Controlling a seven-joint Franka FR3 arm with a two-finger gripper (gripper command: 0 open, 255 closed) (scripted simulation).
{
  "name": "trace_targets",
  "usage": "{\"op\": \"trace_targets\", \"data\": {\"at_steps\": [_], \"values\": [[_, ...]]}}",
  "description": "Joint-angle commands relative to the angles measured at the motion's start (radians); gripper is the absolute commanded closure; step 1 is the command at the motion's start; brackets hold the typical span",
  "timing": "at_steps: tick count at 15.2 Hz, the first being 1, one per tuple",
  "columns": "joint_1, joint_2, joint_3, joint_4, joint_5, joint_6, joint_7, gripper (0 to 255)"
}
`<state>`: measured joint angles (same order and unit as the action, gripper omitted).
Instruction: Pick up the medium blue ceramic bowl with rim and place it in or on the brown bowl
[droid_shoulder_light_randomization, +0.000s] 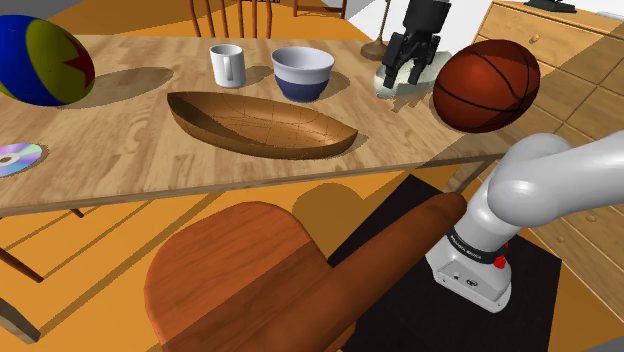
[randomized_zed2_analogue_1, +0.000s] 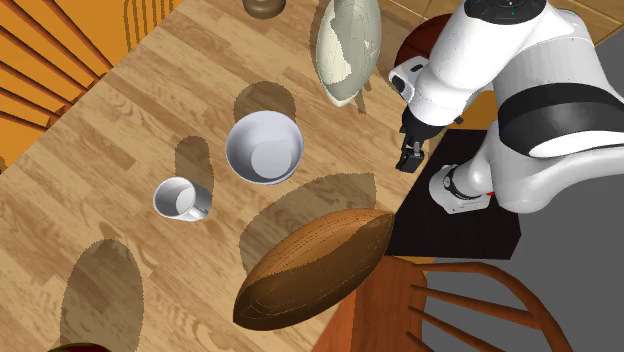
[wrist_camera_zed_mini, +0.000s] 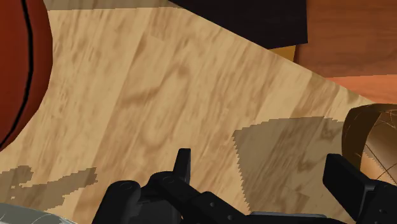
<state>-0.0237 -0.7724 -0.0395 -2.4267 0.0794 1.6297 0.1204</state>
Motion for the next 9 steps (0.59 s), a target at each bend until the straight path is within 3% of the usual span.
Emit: {"op": "trace_targets", "data": {"at_steps": [1,9], "values": [[0.000,0.000,0.000,0.000,0.000,0.000,0.000,0],[-0.007,0.341,-0.060,0.232,0.020,0.087,-0.042,0]]}}
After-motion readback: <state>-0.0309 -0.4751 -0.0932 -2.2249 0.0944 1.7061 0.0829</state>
